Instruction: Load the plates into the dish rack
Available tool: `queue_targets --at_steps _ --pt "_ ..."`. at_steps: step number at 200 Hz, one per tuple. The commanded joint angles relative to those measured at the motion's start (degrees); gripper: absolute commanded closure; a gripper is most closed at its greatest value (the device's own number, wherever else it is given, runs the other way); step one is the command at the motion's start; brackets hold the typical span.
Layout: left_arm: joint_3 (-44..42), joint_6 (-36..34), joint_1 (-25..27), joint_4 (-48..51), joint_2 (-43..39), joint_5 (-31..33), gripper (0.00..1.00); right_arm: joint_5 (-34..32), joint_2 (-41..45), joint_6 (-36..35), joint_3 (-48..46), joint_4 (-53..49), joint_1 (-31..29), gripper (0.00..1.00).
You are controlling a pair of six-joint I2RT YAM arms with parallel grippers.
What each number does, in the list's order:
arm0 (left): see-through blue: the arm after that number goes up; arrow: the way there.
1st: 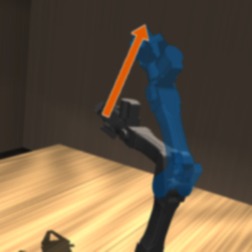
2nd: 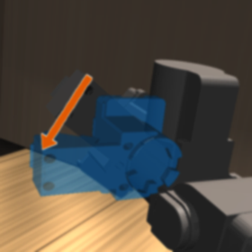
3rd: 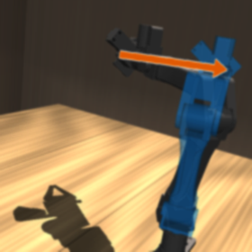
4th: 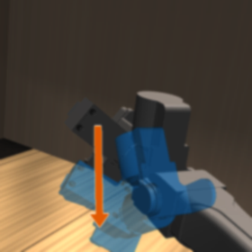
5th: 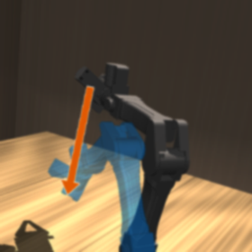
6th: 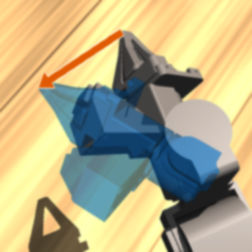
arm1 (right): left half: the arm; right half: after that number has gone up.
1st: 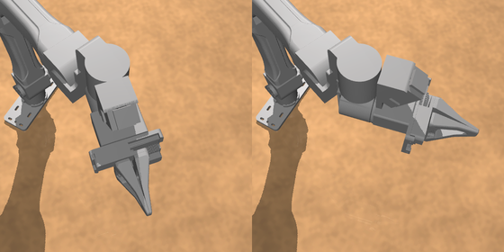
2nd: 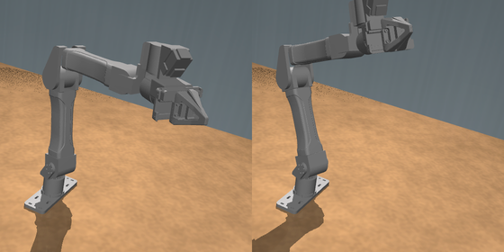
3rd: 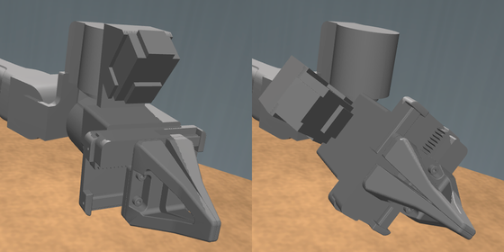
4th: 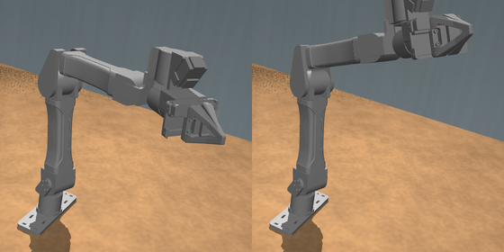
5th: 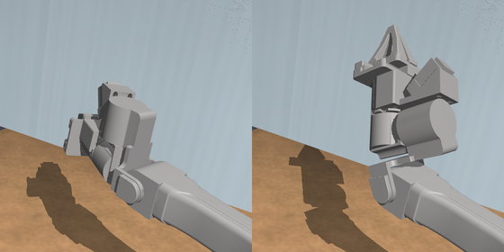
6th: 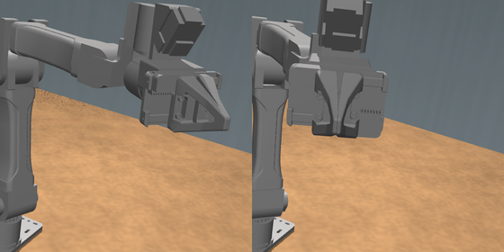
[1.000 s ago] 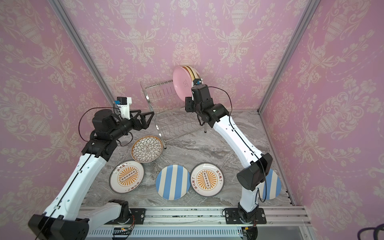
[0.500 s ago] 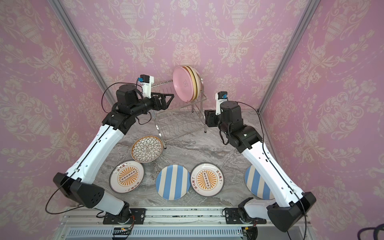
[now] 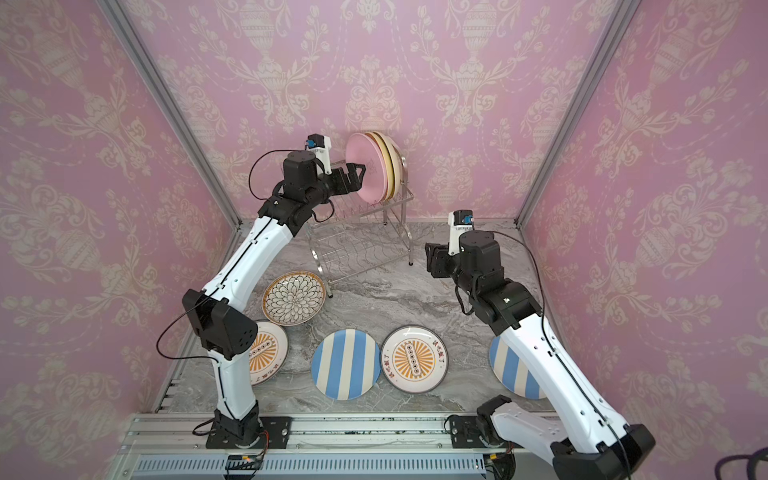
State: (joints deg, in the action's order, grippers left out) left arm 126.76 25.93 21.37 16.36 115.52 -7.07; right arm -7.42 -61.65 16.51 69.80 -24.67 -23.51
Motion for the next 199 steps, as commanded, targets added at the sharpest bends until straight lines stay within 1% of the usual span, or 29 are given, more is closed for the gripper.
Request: queue_targets --at_steps 1,22,38,61,64,70,92,151,199 --pt "4.3 6.1 -1.8 -1.2 2.8 0.2 0.01 1.9 1.5 0.1 -1.8 2.3 0.4 0.38" --pt "5.4 7.1 -2.6 -2.3 4.0 -0.1 0.01 2.1 2.0 0.3 -2.0 2.5 0.5 0.38" --pt "4.7 8.9 -3.1 -4.1 4.5 -1.8 0.01 2.0 2.2 0.2 -2.0 2.5 0.6 0.38" --pt "1.3 12.4 -3.2 -11.8 4.9 -7.6 0.01 2.2 2.4 0.0 -2.0 2.5 0.7 0.38" --pt "1.1 12.9 -3.1 -12.6 5.0 -8.4 0.01 2.2 2.4 0.0 -3.7 2.5 0.7 0.38" --pt "1.0 13.8 -3.2 -14.2 5.4 -10.3 0.01 2.2 2.4 0.0 -4.1 2.5 0.7 0.38" --pt "1.1 16.5 -3.2 -15.0 6.2 -14.1 0.01 1.8 2.6 0.2 -4.3 2.3 0.7 0.38" --pt "-0.1 16.5 -3.3 -12.4 6.6 -14.1 0.01 2.1 2.1 0.9 -4.9 2.6 0.8 0.38" --pt "-4.0 15.6 -3.4 -9.5 4.3 -12.6 0.01 3.2 0.6 1.3 -5.0 3.3 0.7 0.38"
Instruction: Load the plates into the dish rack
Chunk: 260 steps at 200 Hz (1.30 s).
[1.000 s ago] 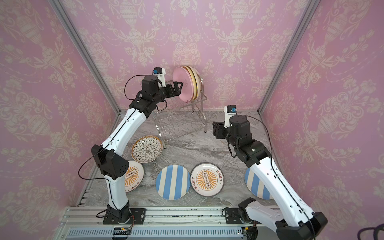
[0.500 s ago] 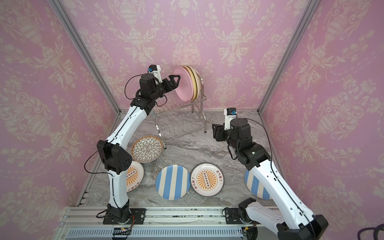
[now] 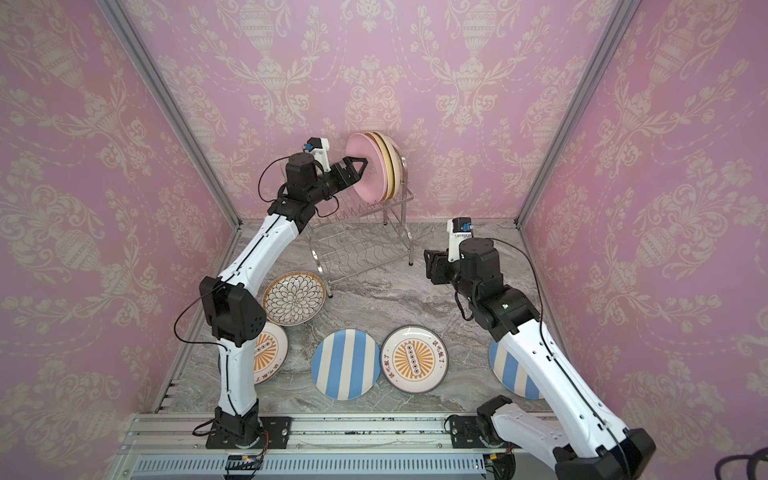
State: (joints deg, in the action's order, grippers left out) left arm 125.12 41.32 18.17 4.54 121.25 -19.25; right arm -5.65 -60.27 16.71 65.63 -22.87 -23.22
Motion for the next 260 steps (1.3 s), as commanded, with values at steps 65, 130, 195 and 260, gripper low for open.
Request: queue_targets --at_steps 65,130,195,260 --pt "-6.8 3.2 -0.7 -6.3 -1.2 -2.0 0.01 1.9 -1.0 1.5 -0.8 1.8 0.5 0.37" --pt "4.1 0.9 0.7 0.6 4.9 -4.7 0.01 1.2 -1.3 1.6 -0.3 1.1 0.5 0.38" --pt "15.2 0.9 0.9 5.6 11.4 -7.0 0.01 0.9 -1.8 1.9 -0.1 1.2 0.5 0.37" --pt "13.2 -5.5 1.0 11.4 7.1 -3.5 0.01 2.5 -3.9 1.3 3.1 0.8 0.2 0.37"
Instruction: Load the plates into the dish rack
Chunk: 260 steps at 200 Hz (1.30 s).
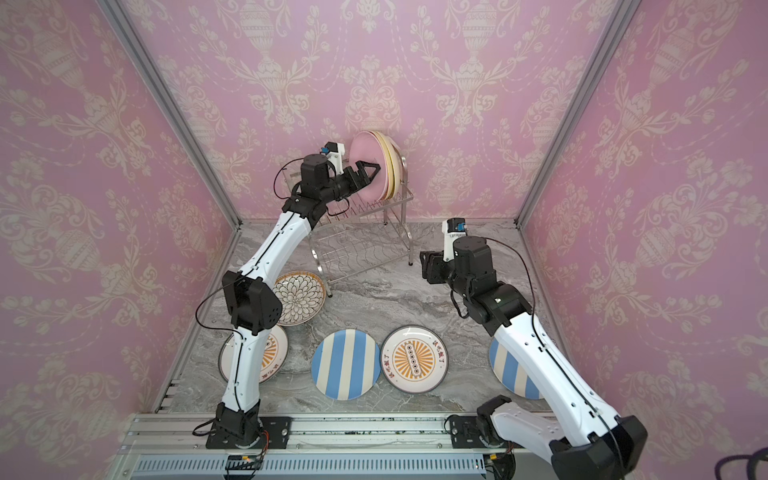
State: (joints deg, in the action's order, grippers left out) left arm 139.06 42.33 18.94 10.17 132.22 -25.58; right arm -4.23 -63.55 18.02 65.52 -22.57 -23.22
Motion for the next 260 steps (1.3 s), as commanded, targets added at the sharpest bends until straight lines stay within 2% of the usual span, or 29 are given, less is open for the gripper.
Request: queue_targets --at_steps 1,31,77,111,144,170,198,227,260 --pt "-1.0 -6.8 0.2 5.8 -4.1 3.1 0.01 1.1 -0.6 0.0 3.3 0.6 0.1 0.37" --pt "-6.8 -9.4 0.1 5.7 -9.6 5.9 0.01 0.9 -2.1 -1.2 5.3 0.7 -1.0 0.36" --pt "-13.3 -12.1 -0.2 5.0 -16.2 8.0 0.01 -2.7 -5.9 -5.3 10.2 0.0 -6.3 0.35" --pt "-19.0 -15.3 -0.3 4.6 -23.0 10.7 0.01 -2.0 -7.4 -4.8 11.8 2.3 -7.7 0.34" --pt "-25.8 -20.5 -0.4 6.3 -31.8 15.5 0.01 3.3 -8.0 -3.6 10.6 4.0 -7.8 0.33" --pt "-36.4 -22.9 -1.4 6.7 -42.3 21.7 0.01 10.0 -7.5 -1.5 7.0 6.1 -8.1 0.33" --pt "-50.4 -20.5 -8.5 6.9 -53.0 24.9 0.01 16.3 -8.5 3.4 2.3 8.9 -10.1 0.33" --pt "-61.7 -20.5 -13.5 10.2 -58.5 28.8 0.01 21.2 -12.0 10.2 -5.0 13.8 -13.7 0.34" --pt "-74.0 -18.6 -15.5 8.1 -60.9 29.1 0.01 24.1 -15.7 4.8 -5.0 6.8 -14.9 0.34"
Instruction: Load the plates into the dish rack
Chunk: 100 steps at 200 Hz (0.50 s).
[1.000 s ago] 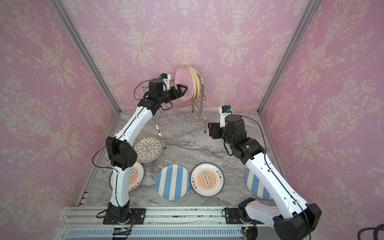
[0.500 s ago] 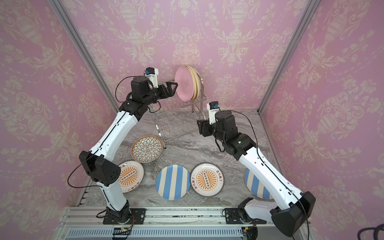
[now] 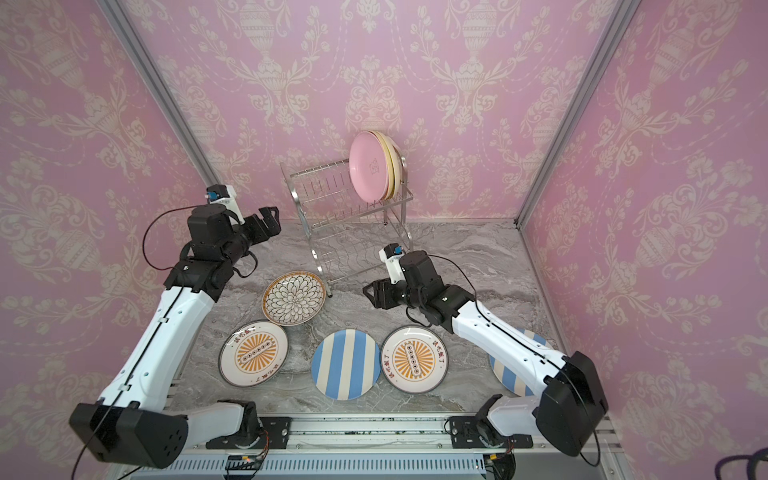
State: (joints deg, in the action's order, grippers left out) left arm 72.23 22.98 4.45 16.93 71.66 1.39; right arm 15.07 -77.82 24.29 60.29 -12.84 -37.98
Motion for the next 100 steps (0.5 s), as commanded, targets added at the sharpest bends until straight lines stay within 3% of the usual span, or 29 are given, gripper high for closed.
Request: queue_targets --at_steps 1,29,59,100 --pt "-7.5 0.8 -1.1 1.3 -0.4 2.1 0.01 4.9 -1.6 -1.7 0.4 -3.1 -0.2 0.34" --pt "-15.9 3.5 -4.3 -1.8 0.8 1.8 0.01 6.0 -6.3 -4.5 3.2 -6.8 -0.3 0.34" --pt "-22.9 5.9 -8.1 -9.1 1.7 1.4 0.01 8.4 -9.8 9.4 -2.9 15.0 -2.5 0.37" --pt "-20.3 1.7 -9.9 -11.7 11.3 1.1 0.01 4.3 -23.8 26.6 -1.6 37.1 -9.6 0.37"
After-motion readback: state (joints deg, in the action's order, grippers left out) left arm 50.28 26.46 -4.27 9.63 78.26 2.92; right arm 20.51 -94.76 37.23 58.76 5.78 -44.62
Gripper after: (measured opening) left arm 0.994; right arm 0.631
